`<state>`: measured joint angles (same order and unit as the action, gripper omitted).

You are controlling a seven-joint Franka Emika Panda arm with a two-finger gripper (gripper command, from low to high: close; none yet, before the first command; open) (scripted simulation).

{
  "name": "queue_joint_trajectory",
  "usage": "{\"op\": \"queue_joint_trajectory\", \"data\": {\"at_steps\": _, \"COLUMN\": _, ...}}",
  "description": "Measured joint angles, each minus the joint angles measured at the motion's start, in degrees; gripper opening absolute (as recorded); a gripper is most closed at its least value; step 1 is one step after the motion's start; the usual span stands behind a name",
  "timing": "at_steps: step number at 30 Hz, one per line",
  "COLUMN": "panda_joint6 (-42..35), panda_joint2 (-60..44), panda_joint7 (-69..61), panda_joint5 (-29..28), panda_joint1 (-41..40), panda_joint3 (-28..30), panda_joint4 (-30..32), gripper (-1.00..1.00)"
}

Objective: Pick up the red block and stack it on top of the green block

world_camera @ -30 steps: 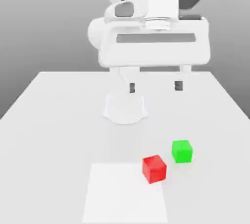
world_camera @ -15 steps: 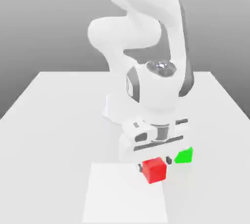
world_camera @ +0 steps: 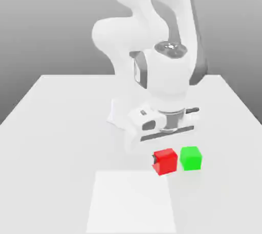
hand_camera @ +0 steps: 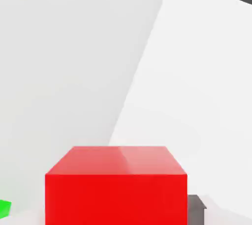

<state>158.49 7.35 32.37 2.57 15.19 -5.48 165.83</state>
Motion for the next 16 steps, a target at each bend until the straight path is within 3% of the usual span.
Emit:
{"op": "queue_joint_trajectory", "data": {"at_steps": 5, "panda_joint6": -4.41, "panda_joint2": 9.27, "panda_joint7": -8.76, "panda_joint5": 3.08, "panda_joint1": 10.85, "panda_joint3": -2.95, "panda_joint4": 4.86, "gripper": -1.0}}
{"op": "queue_joint_trajectory", "data": {"at_steps": 13, "panda_joint6": 9.13, "panda_joint2": -4.04, "panda_joint7": -7.32, "panda_joint5": -0.7, "panda_joint1": 10.72, "panda_joint3": -4.09, "panda_joint4": 5.1, "gripper": -1.0}}
{"op": "queue_joint_trajectory", "data": {"at_steps": 14, "panda_joint6": 10.59, "panda_joint2": -5.57, "panda_joint7": -6.73, "panda_joint5": -1.55, "panda_joint1": 10.56, "panda_joint3": -3.93, "panda_joint4": 5.05, "gripper": 1.0}}
{"op": "queue_joint_trajectory", "data": {"at_steps": 16, "panda_joint6": 10.59, "panda_joint2": -5.57, "panda_joint7": -6.73, "panda_joint5": -1.55, "panda_joint1": 10.77, "panda_joint3": -3.93, "panda_joint4": 5.05, "gripper": 1.0}}
